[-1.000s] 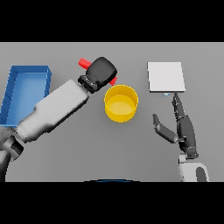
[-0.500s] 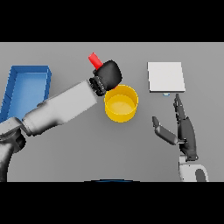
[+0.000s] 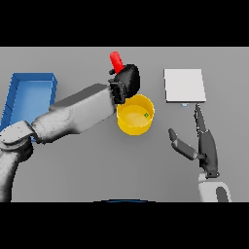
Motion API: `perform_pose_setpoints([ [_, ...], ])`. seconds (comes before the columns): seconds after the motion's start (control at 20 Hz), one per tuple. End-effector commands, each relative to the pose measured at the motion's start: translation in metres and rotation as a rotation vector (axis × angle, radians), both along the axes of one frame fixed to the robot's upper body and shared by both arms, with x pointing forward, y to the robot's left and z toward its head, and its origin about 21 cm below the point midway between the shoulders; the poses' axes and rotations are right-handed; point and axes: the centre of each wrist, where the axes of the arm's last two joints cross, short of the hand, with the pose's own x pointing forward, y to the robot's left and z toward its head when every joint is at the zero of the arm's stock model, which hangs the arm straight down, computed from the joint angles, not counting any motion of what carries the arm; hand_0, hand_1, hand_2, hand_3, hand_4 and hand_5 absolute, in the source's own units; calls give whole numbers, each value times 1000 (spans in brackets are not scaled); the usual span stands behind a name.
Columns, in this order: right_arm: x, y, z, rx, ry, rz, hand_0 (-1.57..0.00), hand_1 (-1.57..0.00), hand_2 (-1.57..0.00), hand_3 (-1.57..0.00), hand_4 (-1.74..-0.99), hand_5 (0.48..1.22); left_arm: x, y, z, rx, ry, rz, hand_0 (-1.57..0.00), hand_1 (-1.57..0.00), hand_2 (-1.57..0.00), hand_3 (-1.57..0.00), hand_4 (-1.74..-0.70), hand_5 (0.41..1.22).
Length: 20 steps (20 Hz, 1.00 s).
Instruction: Pick up the red beaker and tilt it to pour out 1 green nut into yellow bowl. Pick up the yellow bowl and place it on the metallic measuring scale.
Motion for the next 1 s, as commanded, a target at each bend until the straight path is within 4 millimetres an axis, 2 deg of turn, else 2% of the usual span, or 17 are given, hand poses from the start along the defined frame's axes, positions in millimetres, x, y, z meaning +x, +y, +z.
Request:
perform_pose_setpoints([
  [0.0,1,3,1,3,-15,8,1,1,1,1,-1206,591,1,-1,2,26,-6,-16,-1571,-1571,-1571,-1570,-1735,1221],
  [0.1,2,3,1,-2,-21,7,1,1,1,1,-1209,593,2,0,0,59,-26,-40,-1571,-1571,-1571,-1570,-1734,1221],
  [0.2,3,5,2,-9,-29,12,1,1,1,1,-1207,594,6,-3,13,76,-37,-56,-1571,-1571,-1571,-1570,-1733,1221],
  [0.25,2,-1,2,-21,-20,0,1,1,1,1,-1206,592,8,-6,22,78,-40,-54,-1571,-1571,-1571,-1571,-1731,1221],
  [0.3,3,3,3,-8,-21,4,1,1,1,1,-1206,592,11,-6,32,56,-48,-54,-1571,-1571,-1571,-1571,-1730,1221],
  [0.35,2,3,2,-13,-22,4,1,1,1,1,-1209,592,18,0,46,37,-73,-52,-1571,-1571,-1571,-1571,-1729,1221],
  [0.4,2,6,-1,-18,-20,8,1,1,1,1,-1203,592,24,2,61,10,-105,-43,-1571,-1571,-1571,-1494,-1727,1221],
  [0.45,4,6,0,-16,-28,13,1,1,1,1,-1201,592,29,4,79,-11,-134,-28,-1571,-1571,-1399,-1509,-1676,1221],
  [0.55,3,5,1,-3,-38,13,1,1,1,1,-1186,596,39,12,115,-84,-172,3,-1571,-1571,-1461,-1041,-1699,1221],
  [0.65,5,5,2,11,-41,21,1,1,1,1,-1181,593,48,23,144,-164,-203,56,-1571,-1571,-1501,-1232,-1705,1221],
  [0.75,5,8,1,48,-32,37,1,1,1,1,-1183,595,58,36,174,-280,-233,163,-1571,-1571,-1526,-1354,-1715,1221],
  [0.8,5,7,-1,48,-30,37,1,1,1,1,-1193,597,64,49,184,-362,-221,220,-1571,-1571,-1535,-1397,-1720,1221],
  [0.95,8,5,2,45,-34,36,1,1,1,1,-1209,593,81,104,195,-698,-201,469,-1571,-1571,-1553,-1365,-1729,1221],
])
